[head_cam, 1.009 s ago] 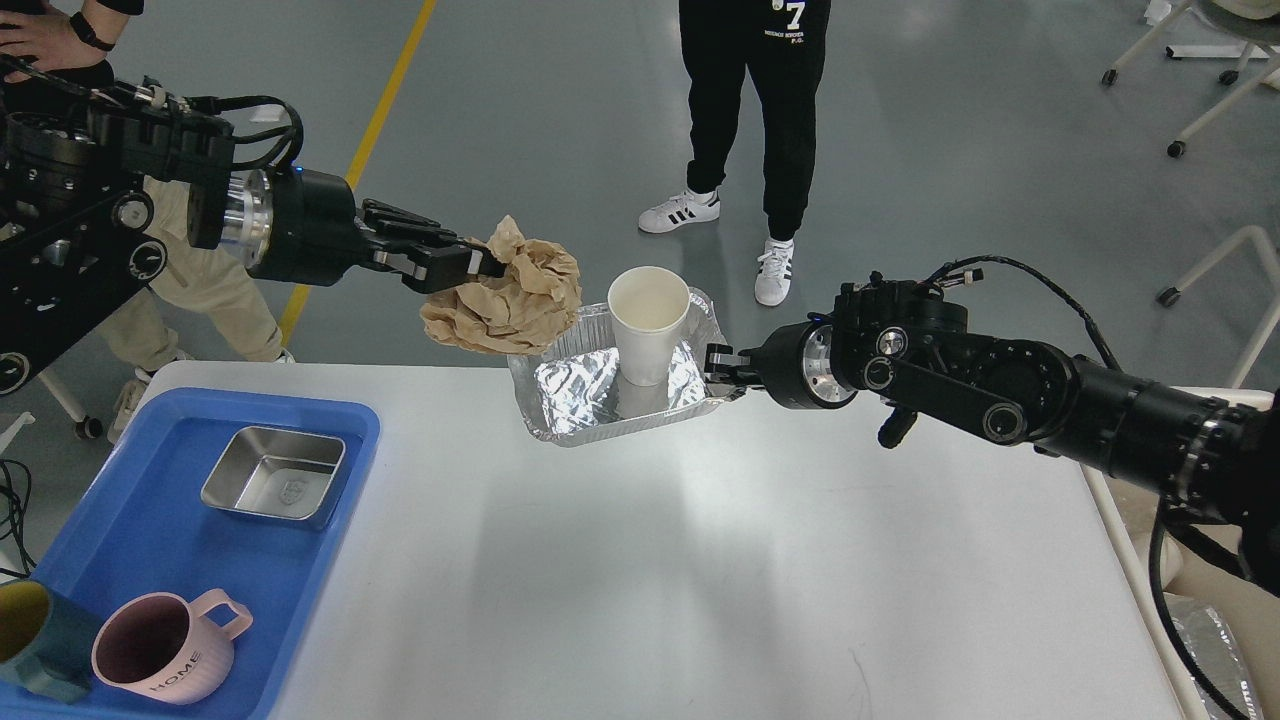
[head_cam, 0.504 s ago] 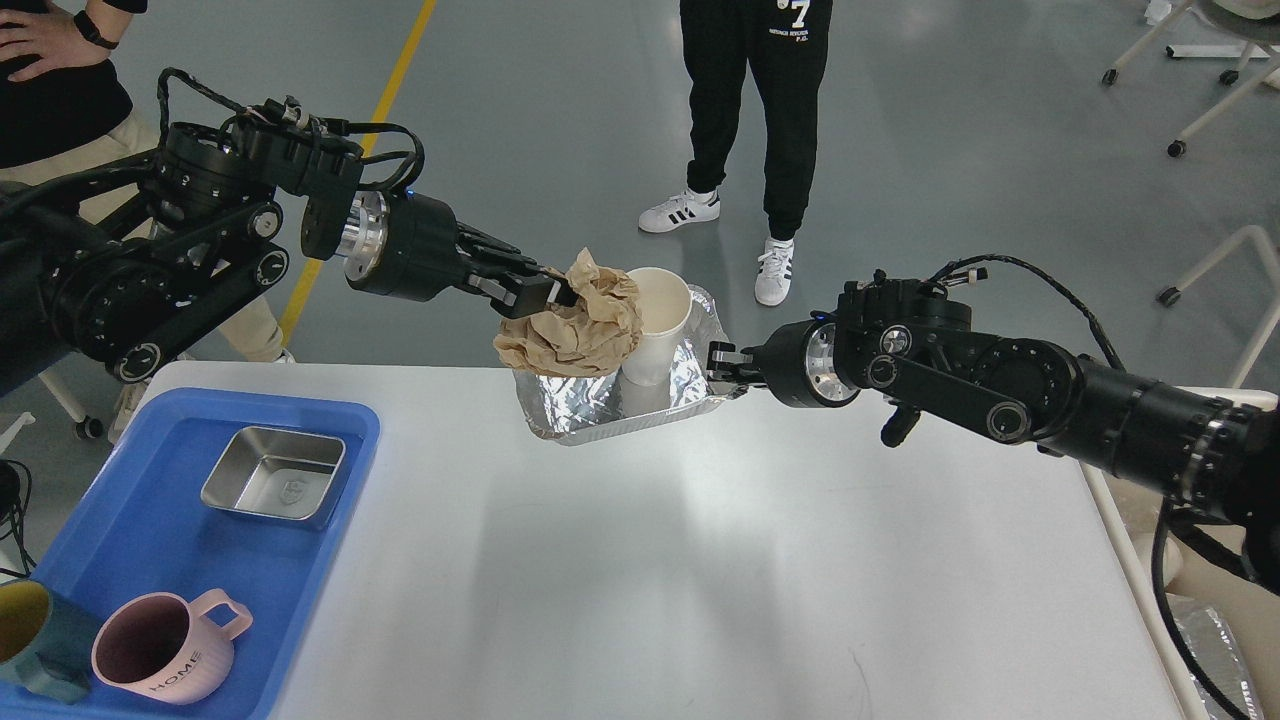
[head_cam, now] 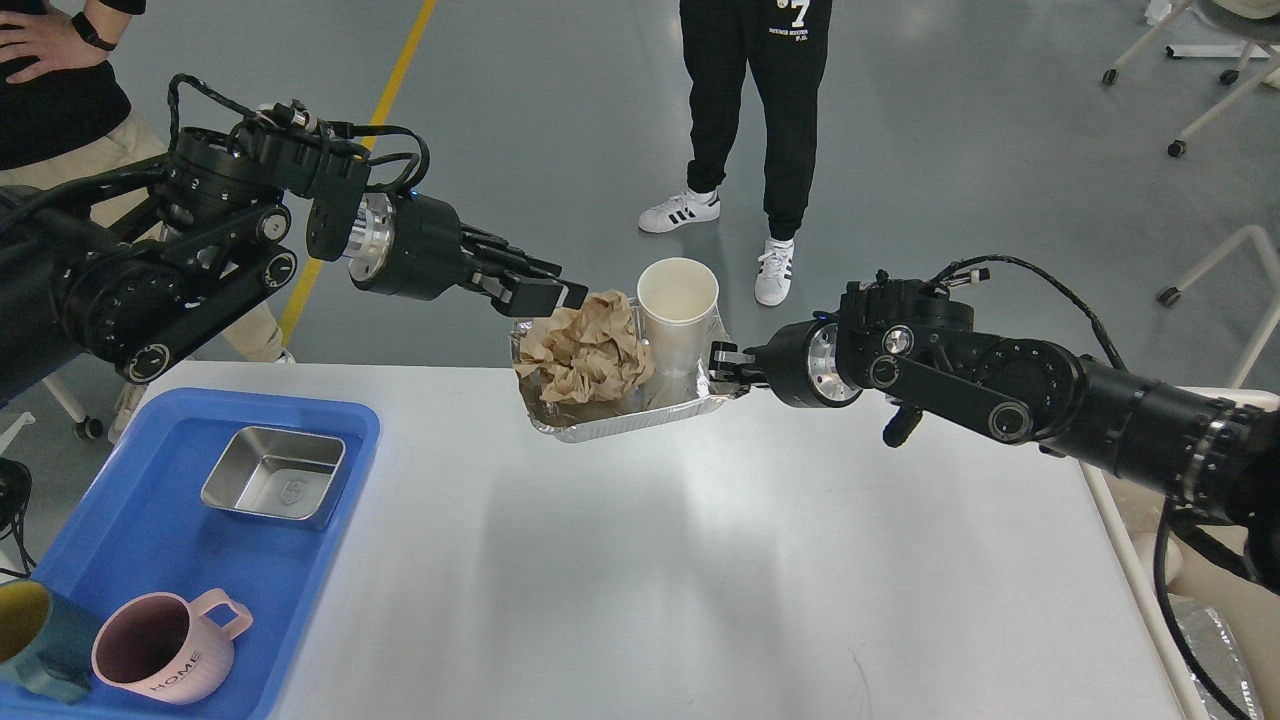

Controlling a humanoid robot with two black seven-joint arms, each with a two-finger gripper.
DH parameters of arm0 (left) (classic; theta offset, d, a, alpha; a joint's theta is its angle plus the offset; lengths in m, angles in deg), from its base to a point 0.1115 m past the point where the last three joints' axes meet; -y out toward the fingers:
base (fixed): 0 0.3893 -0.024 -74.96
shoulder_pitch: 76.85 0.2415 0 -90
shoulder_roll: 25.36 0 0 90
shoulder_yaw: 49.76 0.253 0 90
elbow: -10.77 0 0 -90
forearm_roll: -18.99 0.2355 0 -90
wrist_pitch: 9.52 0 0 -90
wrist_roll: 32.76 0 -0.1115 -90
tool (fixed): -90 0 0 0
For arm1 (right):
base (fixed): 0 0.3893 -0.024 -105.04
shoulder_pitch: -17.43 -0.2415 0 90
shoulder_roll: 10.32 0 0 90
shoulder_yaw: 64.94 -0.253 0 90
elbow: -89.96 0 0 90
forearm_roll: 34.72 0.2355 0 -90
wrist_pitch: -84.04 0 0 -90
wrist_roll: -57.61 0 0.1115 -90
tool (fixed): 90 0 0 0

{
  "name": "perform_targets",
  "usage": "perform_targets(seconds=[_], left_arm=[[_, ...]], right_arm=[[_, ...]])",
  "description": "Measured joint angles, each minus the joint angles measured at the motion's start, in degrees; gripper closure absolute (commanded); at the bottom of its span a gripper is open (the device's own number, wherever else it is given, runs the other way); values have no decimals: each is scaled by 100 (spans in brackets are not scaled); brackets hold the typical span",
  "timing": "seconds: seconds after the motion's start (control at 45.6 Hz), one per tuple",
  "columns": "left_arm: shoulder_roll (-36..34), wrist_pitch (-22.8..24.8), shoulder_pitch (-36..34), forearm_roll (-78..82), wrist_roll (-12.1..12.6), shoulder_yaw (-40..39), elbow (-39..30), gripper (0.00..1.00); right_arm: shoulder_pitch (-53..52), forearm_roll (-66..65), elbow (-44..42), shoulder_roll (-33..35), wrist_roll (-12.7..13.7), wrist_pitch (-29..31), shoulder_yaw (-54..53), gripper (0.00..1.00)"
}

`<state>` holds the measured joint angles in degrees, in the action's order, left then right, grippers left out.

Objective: Tidy desktop
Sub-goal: 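Move the crumpled paper over the foil tray and release it, then withdraw the left gripper up and away from the foil tray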

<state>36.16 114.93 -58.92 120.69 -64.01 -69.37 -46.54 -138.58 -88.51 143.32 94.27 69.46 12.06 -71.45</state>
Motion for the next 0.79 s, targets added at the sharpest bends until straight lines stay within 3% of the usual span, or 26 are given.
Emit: perform_targets(seconds=[0.548, 0.636, 0.789], left_arm=[[-97, -148, -23, -606, 66, -80, 0, 7], [-230, -182, 64, -904, 380, -82, -45, 6], [-653, -208, 452, -1434, 1540, -141, -195, 3]], right_arm=[[33, 0, -4, 85, 1, 8, 17, 100], [48, 4, -3, 119, 1, 8, 18, 100], [52, 7, 0, 132, 2, 8, 18, 100]])
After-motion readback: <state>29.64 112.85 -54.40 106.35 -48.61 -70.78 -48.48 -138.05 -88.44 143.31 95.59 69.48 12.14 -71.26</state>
